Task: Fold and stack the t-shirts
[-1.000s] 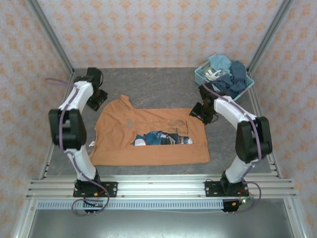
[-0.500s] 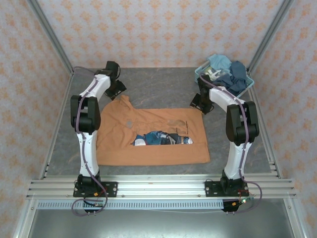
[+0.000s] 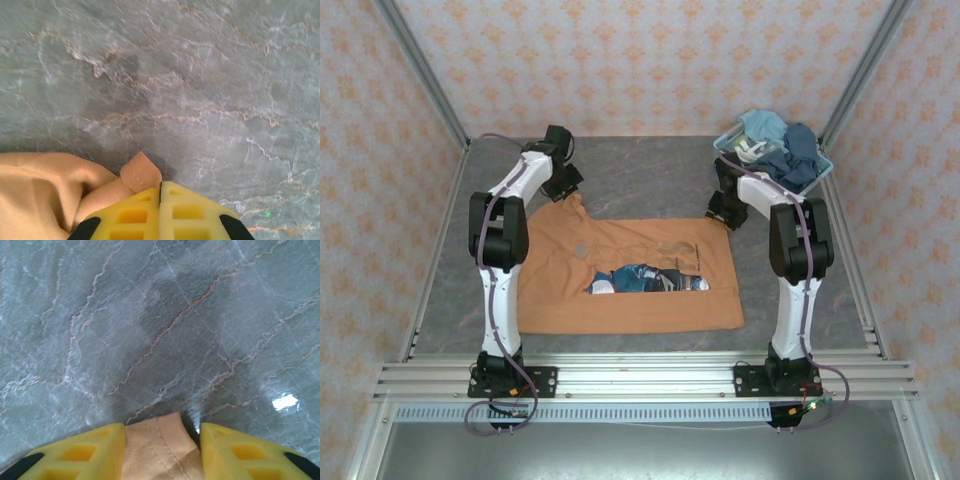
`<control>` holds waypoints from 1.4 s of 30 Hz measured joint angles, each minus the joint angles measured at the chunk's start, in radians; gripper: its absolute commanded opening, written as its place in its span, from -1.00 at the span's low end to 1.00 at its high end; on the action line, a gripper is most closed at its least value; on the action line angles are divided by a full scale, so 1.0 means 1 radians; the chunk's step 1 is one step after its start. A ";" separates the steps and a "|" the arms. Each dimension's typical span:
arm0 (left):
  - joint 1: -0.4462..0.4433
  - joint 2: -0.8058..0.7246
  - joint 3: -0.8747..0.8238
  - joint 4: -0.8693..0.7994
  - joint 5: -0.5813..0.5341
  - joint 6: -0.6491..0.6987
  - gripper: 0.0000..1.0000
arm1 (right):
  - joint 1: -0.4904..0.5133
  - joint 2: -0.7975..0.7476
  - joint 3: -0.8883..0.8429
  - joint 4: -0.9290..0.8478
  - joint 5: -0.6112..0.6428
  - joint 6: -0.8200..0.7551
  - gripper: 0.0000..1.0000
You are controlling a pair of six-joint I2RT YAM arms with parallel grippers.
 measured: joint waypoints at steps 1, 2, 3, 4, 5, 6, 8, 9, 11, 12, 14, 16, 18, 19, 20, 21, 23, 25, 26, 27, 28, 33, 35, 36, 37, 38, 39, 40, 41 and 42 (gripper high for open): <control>-0.010 -0.003 -0.008 -0.004 -0.001 0.000 -1.00 | 0.000 0.008 0.008 -0.006 0.003 -0.004 -0.34; -0.021 -0.009 -0.018 -0.012 -0.002 -0.001 -1.00 | 0.000 0.012 0.016 -0.018 0.006 -0.006 -0.40; -0.034 -0.018 -0.033 -0.024 -0.005 -0.004 -1.00 | -0.001 0.014 0.023 -0.023 0.008 -0.010 -0.50; -0.049 -0.033 -0.053 -0.033 -0.013 -0.007 -1.00 | -0.001 0.016 0.029 -0.025 0.009 -0.010 -0.57; -0.064 -0.050 -0.074 -0.042 -0.022 -0.012 -1.00 | -0.001 0.016 0.032 -0.026 0.012 -0.014 -0.63; -0.084 -0.077 -0.108 -0.049 -0.032 -0.021 -1.00 | -0.001 0.016 0.034 -0.026 0.013 -0.016 -0.70; -0.119 -0.138 -0.175 -0.064 -0.055 -0.045 -1.00 | -0.001 0.016 0.035 -0.029 0.015 -0.018 -0.76; -0.140 -0.176 -0.215 -0.068 -0.061 -0.064 -1.00 | -0.001 0.016 0.035 -0.029 0.015 -0.017 -0.77; -0.173 -0.241 -0.283 -0.070 -0.075 -0.096 -0.98 | -0.001 0.016 0.034 -0.029 0.015 -0.016 -0.79; -0.190 -0.277 -0.322 -0.069 -0.077 -0.119 -0.94 | -0.001 0.015 0.031 -0.028 0.015 -0.016 -0.80; -0.211 -0.319 -0.377 -0.069 -0.075 -0.150 -0.70 | -0.001 0.010 0.021 -0.028 0.015 -0.016 -0.80; -0.222 -0.335 -0.418 -0.072 -0.066 -0.179 -0.19 | -0.001 0.001 0.008 -0.028 0.015 -0.017 -0.80; -0.223 -0.337 -0.444 -0.072 -0.050 -0.204 0.08 | -0.001 -0.006 -0.003 -0.028 0.014 -0.017 -0.79; -0.223 -0.337 -0.454 -0.079 -0.048 -0.210 0.18 | -0.001 -0.011 -0.010 -0.028 0.015 -0.017 -0.75; -0.223 -0.337 -0.454 -0.088 -0.048 -0.219 0.22 | -0.001 -0.014 -0.014 -0.028 0.015 -0.018 -0.72; -0.220 -0.340 -0.451 -0.095 -0.052 -0.216 0.24 | -0.001 -0.016 -0.018 -0.028 0.015 -0.019 -0.69; -0.214 -0.346 -0.426 -0.117 -0.069 -0.215 0.25 | -0.001 -0.018 -0.019 -0.028 0.015 -0.019 -0.65; -0.194 -0.350 -0.366 -0.137 -0.089 -0.212 0.20 | -0.001 -0.022 -0.019 -0.029 0.015 -0.019 -0.57; -0.182 -0.349 -0.333 -0.143 -0.096 -0.207 0.18 | -0.001 -0.026 -0.019 -0.029 0.016 -0.018 -0.53; -0.166 -0.343 -0.285 -0.155 -0.107 -0.199 0.17 | -0.001 -0.030 -0.019 -0.029 0.016 -0.019 -0.47; -0.153 -0.333 -0.241 -0.165 -0.116 -0.189 0.16 | -0.001 -0.036 -0.019 -0.028 0.016 -0.018 -0.43; -0.112 -0.154 0.063 -0.216 -0.196 -0.108 0.13 | -0.001 -0.052 -0.012 -0.029 0.016 -0.019 -0.39; -0.114 -0.077 0.114 -0.225 -0.212 -0.071 0.13 | -0.001 -0.052 -0.008 -0.031 0.016 -0.019 -0.39; -0.117 -0.046 0.123 -0.230 -0.216 -0.052 0.13 | -0.001 -0.052 -0.006 -0.032 0.016 -0.019 -0.39; -0.121 -0.019 0.127 -0.238 -0.219 -0.032 0.13 | -0.001 -0.052 -0.003 -0.032 0.016 -0.019 -0.38; -0.128 0.007 0.128 -0.243 -0.225 -0.008 0.13 | -0.001 -0.052 -0.002 -0.032 0.015 -0.019 -0.38; -0.136 0.029 0.128 -0.249 -0.231 0.015 0.13 | -0.001 -0.052 0.000 -0.032 0.015 -0.019 -0.37; -0.145 0.044 0.127 -0.254 -0.235 0.033 0.14 | -0.001 -0.052 0.001 -0.032 0.015 -0.019 -0.35; -0.157 0.055 0.126 -0.255 -0.240 0.055 0.15 | -0.001 -0.052 0.002 -0.032 0.015 -0.019 -0.34; -0.170 0.056 0.120 -0.253 -0.246 0.075 0.16 | -0.001 -0.052 0.004 -0.034 0.015 -0.019 -0.33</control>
